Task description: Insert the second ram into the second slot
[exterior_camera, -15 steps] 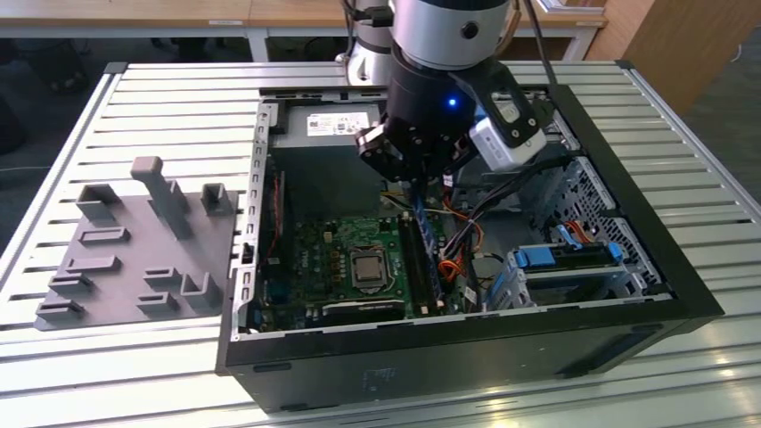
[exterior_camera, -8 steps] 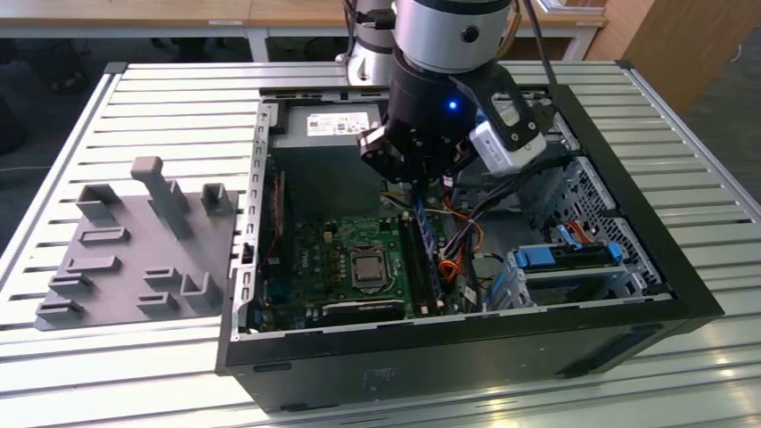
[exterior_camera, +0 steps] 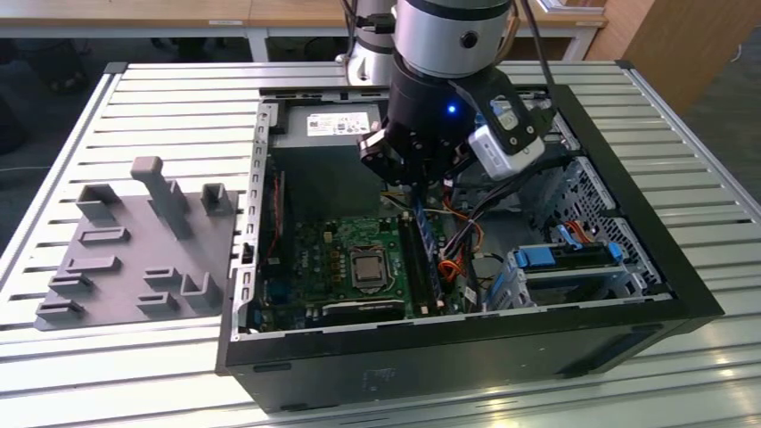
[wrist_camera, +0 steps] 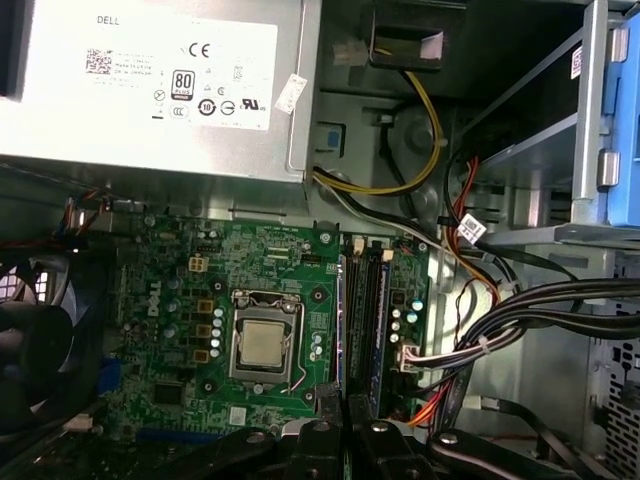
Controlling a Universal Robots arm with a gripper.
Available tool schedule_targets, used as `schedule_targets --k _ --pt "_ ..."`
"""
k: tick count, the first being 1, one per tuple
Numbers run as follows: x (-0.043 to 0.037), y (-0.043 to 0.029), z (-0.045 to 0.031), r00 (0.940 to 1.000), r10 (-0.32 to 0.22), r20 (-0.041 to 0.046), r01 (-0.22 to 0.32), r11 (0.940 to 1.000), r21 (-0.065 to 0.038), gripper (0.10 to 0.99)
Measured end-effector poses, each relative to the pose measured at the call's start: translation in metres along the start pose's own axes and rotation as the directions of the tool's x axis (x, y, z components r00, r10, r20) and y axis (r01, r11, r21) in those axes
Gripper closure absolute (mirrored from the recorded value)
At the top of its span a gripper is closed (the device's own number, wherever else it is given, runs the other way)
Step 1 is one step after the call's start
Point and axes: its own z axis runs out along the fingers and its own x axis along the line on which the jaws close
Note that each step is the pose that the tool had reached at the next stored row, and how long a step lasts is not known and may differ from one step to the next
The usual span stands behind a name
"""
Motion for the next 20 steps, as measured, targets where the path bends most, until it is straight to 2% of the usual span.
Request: schedule_targets --k 18,20 --pt "0.0001 -0.0011 0.0042 1.0 0.0 -0.0001 0.0 1.0 0.0 0.949" --pt "0.0003 -0.0036 0.0088 1.0 0.0 0.0 0.0 1.0 0.0 0.949"
